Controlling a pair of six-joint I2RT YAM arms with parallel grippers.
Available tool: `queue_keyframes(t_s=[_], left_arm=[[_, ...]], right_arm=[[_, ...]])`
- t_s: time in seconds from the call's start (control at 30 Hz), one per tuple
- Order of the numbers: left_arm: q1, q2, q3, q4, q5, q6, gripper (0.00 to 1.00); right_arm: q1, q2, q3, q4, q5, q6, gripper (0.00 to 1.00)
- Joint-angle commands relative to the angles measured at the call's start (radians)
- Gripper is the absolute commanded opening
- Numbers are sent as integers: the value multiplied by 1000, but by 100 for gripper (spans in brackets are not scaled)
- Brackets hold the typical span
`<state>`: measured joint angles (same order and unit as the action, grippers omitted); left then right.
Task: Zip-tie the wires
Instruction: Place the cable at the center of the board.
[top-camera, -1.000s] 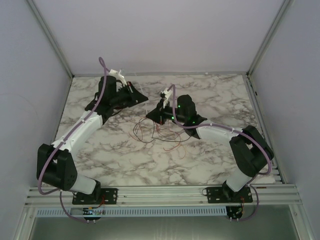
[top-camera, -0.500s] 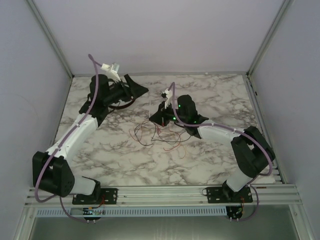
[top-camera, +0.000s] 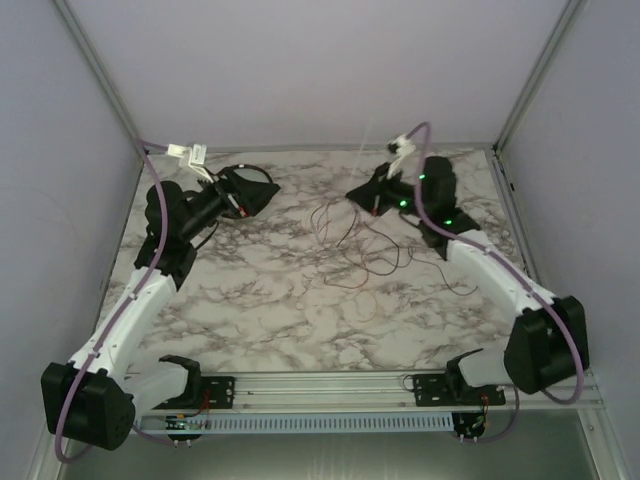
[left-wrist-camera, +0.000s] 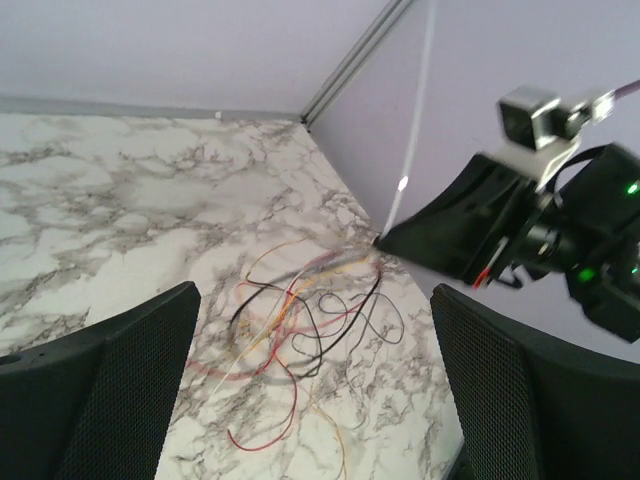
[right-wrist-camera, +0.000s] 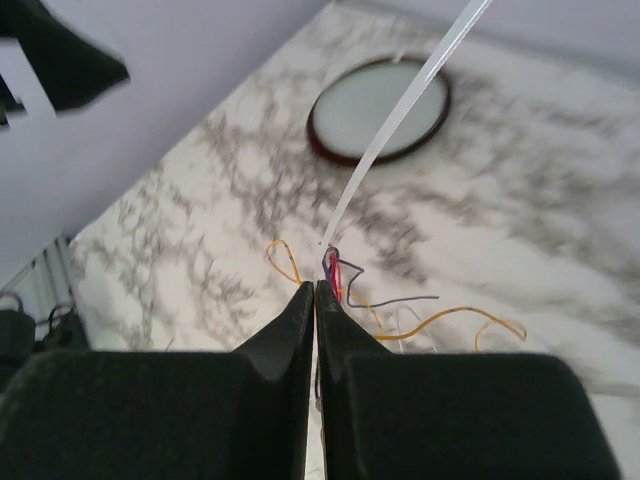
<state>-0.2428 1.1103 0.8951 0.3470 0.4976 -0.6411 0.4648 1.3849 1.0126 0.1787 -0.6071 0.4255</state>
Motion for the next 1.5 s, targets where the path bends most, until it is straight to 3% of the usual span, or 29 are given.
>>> queue_keyframes(t_s=[0.0,0.17,0.33,0.6,0.73,1.07,1.2,1.47], left_arm=[[4,-49,-8,90,34,33,100],[4,-49,-40,203,138,-4,100],[2,-47,-33,219,211,7,100],[1,-98,-36,108,248,131,100],[-20,-111,-91,101,298,208,100],[-148,-97,-254,81,263,518,100],[-184,-46,-301,181,192,558,96],[-266,176,-203,217,155,649,86]], right_arm=[[-132,-125,135,-106,-107,-5,0],[-251,-195,215,-163,-280,27,0],[-272,-200,232,-208,-408,40,0],[-88,-29,96,-100,-489,10,0],[-23,106,116,-77,-521,-11,0],[-18,156,131,-79,-524,-15,0],[-14,150,135,-79,-550,-3,0],[-14,122,136,-77,-558,10,0]])
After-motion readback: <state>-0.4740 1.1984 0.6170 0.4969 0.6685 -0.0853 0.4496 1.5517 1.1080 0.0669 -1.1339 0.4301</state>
